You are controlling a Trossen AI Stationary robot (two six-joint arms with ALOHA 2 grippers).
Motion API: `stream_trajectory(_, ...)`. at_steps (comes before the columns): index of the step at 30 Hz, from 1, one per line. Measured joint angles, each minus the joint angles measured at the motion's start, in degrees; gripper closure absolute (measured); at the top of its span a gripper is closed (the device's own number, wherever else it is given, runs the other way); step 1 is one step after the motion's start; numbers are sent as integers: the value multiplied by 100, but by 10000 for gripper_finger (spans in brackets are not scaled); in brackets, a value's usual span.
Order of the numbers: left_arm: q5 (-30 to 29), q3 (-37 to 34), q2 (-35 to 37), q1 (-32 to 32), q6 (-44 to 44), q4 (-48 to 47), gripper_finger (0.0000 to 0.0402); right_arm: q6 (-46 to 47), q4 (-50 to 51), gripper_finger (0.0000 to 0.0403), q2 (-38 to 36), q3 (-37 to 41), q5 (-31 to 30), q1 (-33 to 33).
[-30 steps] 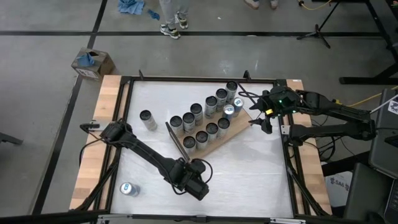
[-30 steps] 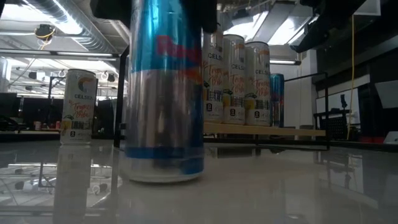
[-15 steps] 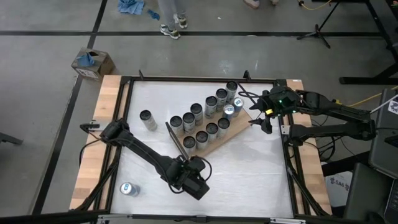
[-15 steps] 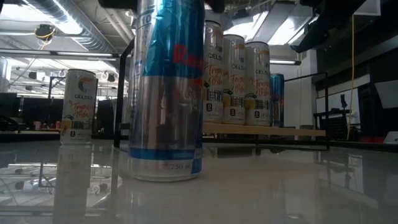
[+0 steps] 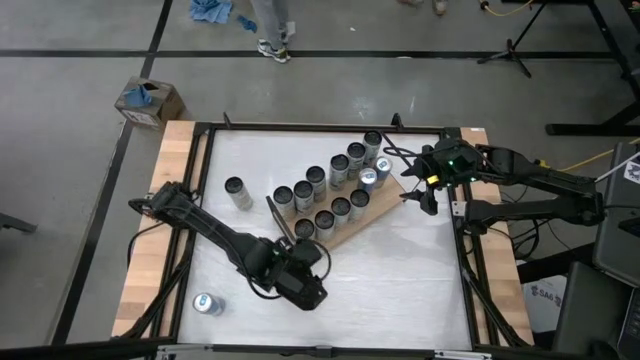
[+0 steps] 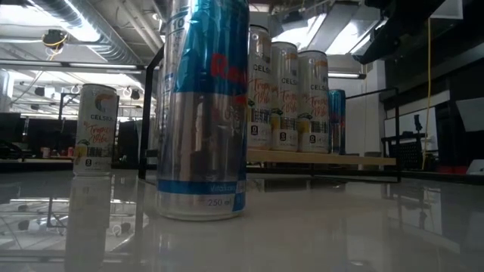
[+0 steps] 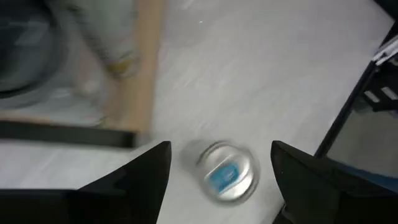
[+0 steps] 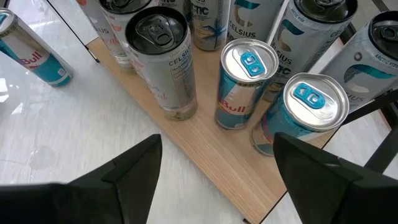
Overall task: Place canned beverage on shelf
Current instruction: Put the blue soda can on the shelf
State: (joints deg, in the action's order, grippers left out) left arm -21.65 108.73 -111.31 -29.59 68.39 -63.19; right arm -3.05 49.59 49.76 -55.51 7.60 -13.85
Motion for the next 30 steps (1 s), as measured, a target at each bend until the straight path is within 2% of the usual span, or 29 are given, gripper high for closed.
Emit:
stream_trajectory(6, 173, 2, 390, -317, 5, -645, 137, 12, 2, 106, 0, 0, 0, 0)
stream_trajectory(12, 346, 2, 405, -853, 52, -1123, 137, 285, 1, 106, 0, 0, 0, 8)
stream_trajectory(16, 344, -72, 305, -1183, 334, -1075, 137, 384, -46, 106, 0, 0, -77, 305)
stream_trajectory(20, 321, -378, 199, -1401, 974, -1065, 137, 601, -290, 107, -2, 0, -265, 824)
stream_trajectory(24, 339, -932, 103, -1467, 1526, -827, 137, 704, -656, 106, 0, 0, -507, 1389)
stream_trajectory(30, 358, -1948, 99, -1291, 1668, 516, 147, 911, -1050, 107, 0, 0, -695, 2112)
